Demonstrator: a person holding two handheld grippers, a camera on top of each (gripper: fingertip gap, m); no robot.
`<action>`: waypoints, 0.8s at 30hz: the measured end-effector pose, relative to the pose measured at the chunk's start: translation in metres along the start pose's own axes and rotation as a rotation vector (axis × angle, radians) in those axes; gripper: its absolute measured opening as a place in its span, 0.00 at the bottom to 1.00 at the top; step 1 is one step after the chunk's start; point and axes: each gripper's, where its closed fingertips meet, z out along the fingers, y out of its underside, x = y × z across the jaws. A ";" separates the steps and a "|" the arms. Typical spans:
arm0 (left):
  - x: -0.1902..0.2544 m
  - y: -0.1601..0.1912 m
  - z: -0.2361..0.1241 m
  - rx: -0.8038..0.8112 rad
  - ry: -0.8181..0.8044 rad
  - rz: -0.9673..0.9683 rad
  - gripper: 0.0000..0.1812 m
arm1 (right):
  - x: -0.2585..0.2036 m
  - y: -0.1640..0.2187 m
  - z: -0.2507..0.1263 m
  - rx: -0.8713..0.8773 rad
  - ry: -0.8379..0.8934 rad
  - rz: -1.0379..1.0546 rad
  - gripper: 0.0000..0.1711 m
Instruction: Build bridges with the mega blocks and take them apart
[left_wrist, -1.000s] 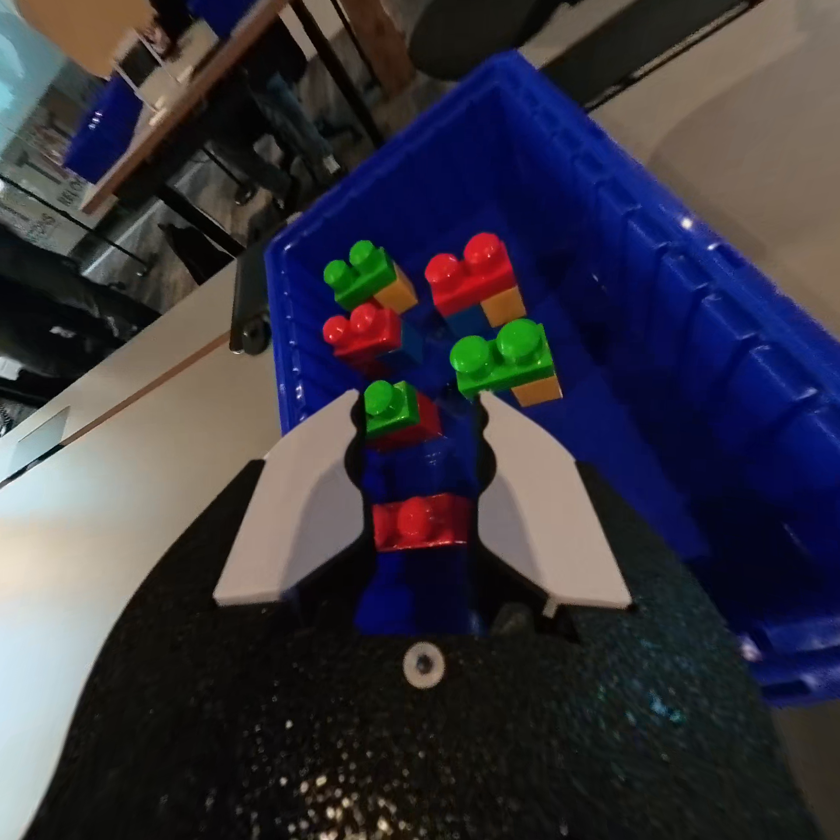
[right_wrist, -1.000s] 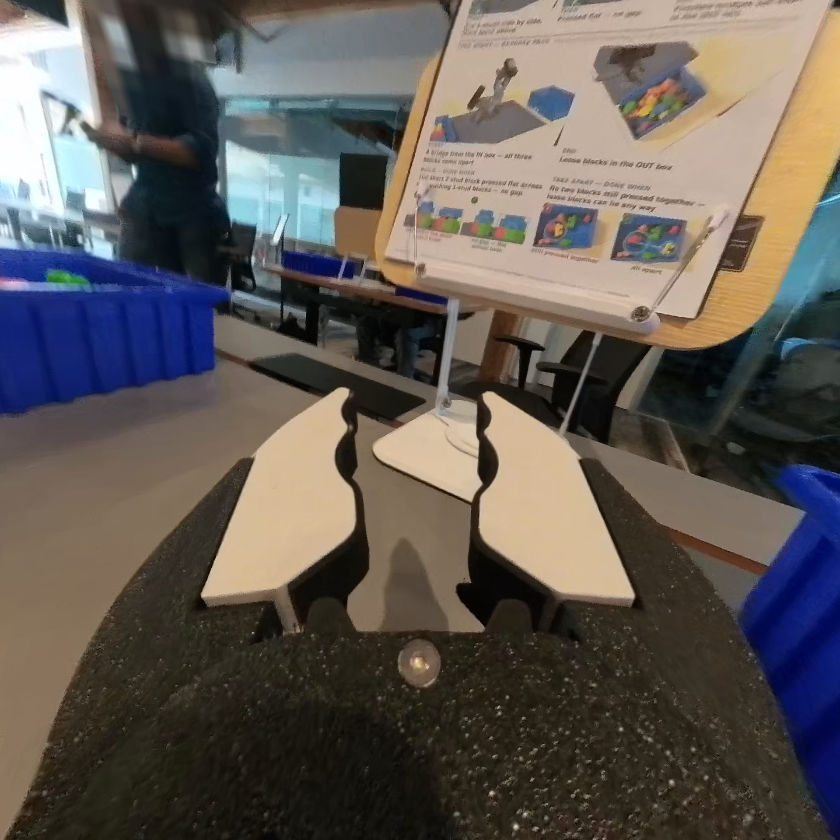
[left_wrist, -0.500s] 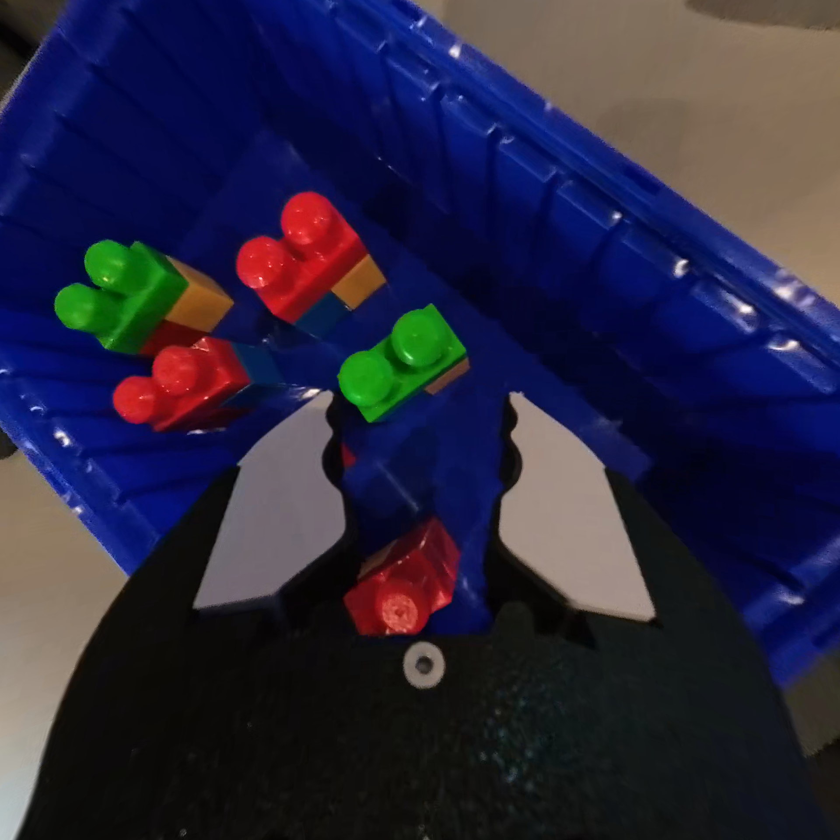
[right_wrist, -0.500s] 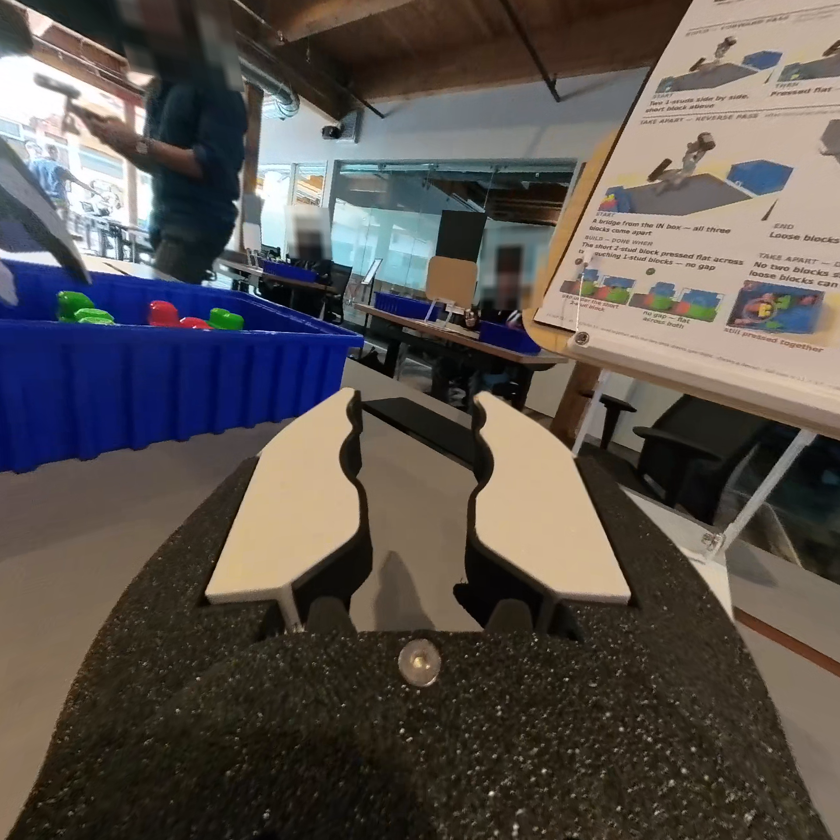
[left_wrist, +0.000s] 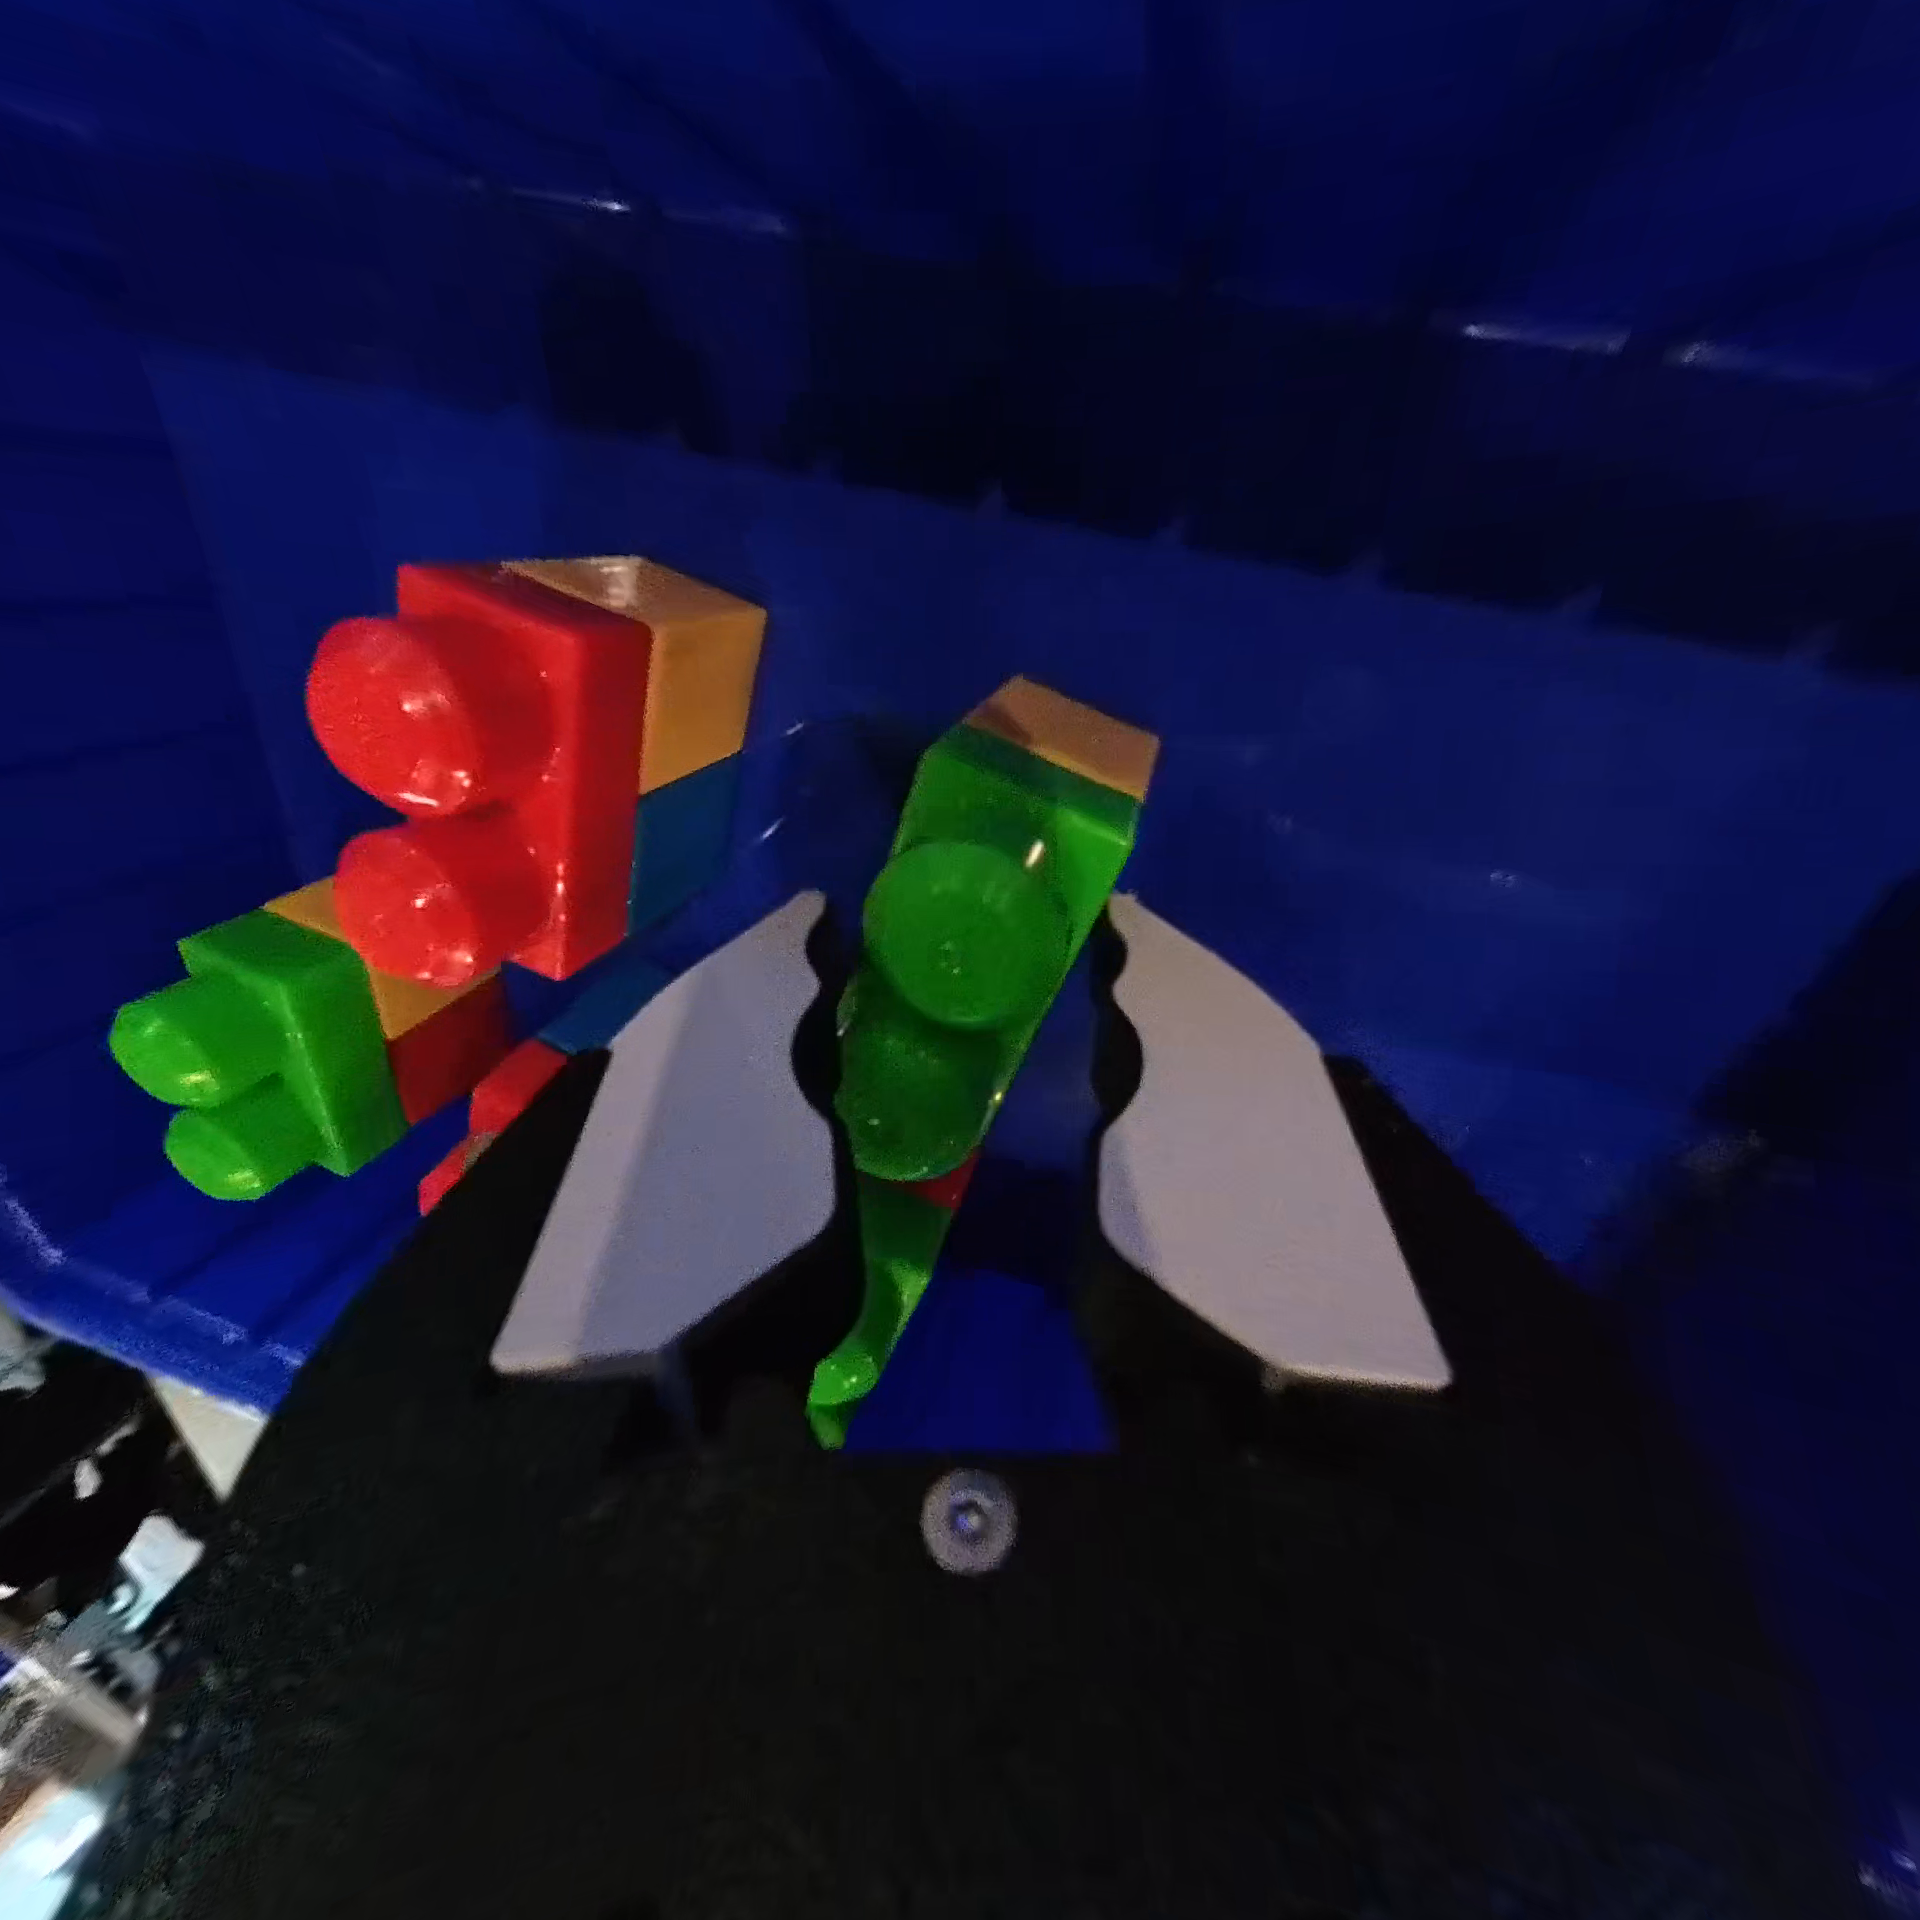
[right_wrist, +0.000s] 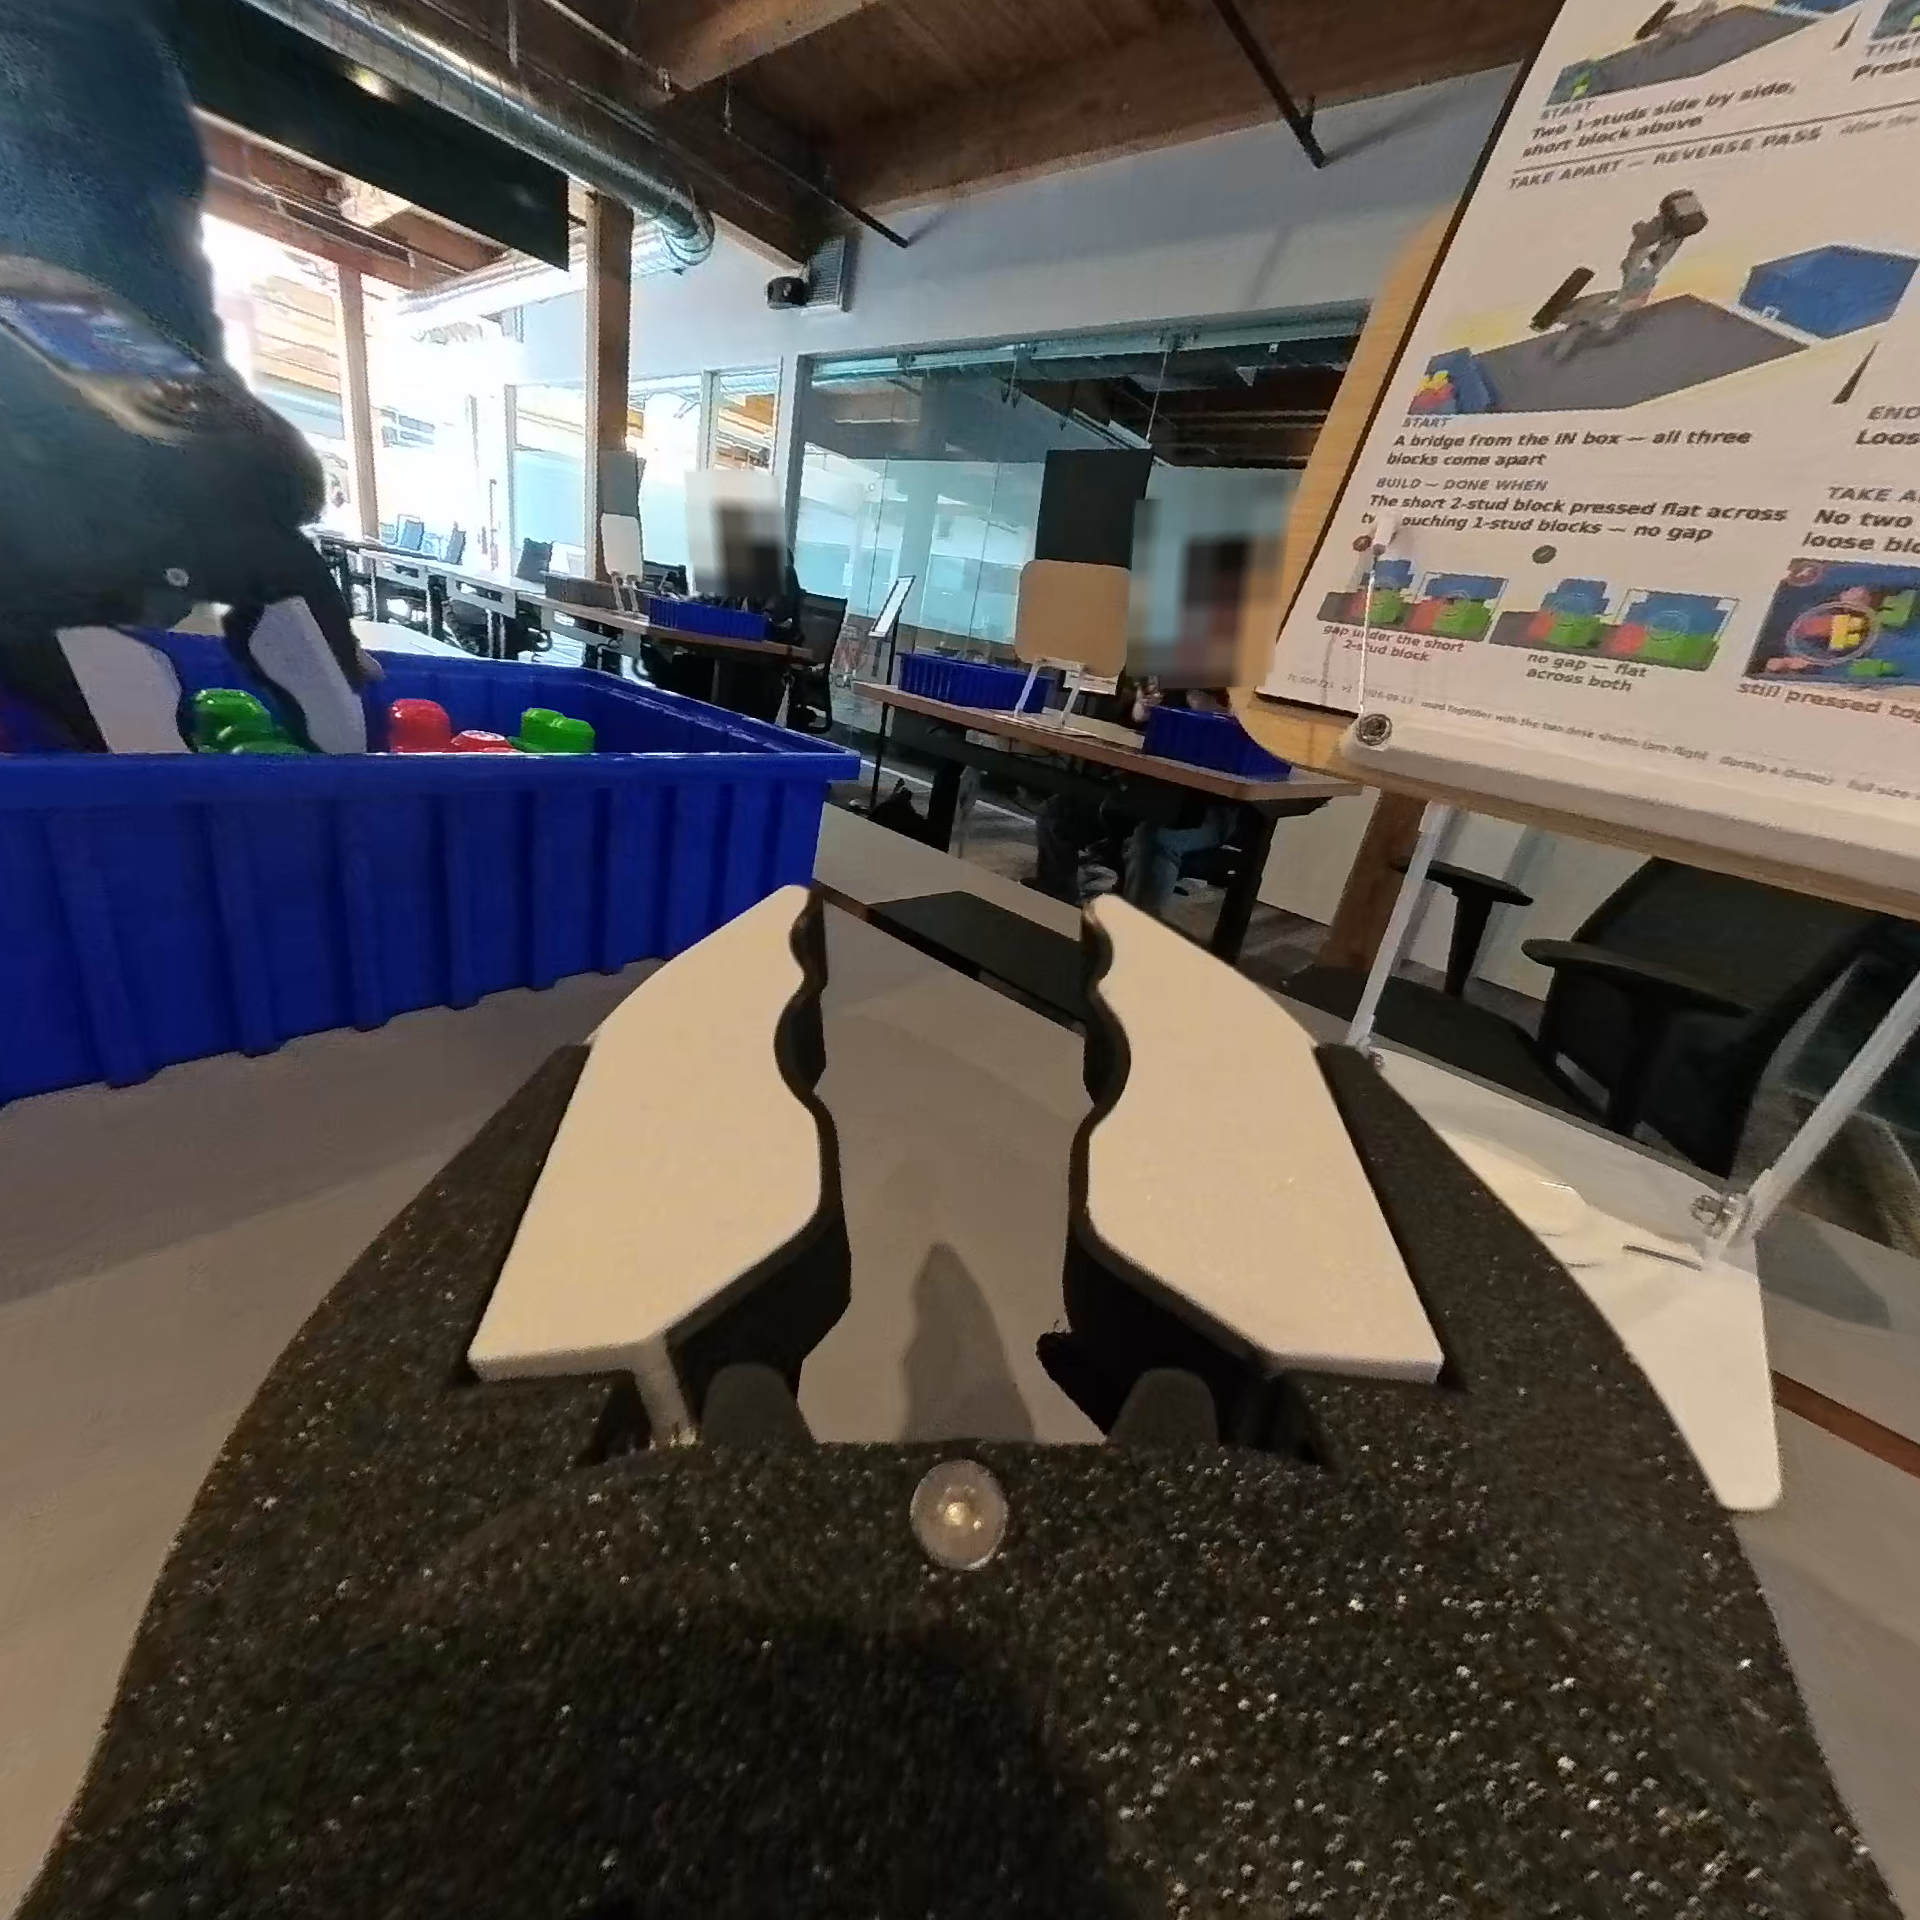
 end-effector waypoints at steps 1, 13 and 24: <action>0.000 0.000 0.000 -0.012 0.005 0.005 0.25 | 0.000 0.000 0.000 -0.002 -0.004 0.002 0.27; 0.003 -0.092 -0.158 0.569 -0.439 -0.159 0.22 | -0.011 -0.007 -0.001 0.051 -0.089 0.051 0.36; 0.129 -0.304 -0.155 1.160 -0.130 -0.281 0.22 | -0.027 -0.034 -0.097 0.101 -0.313 0.250 0.37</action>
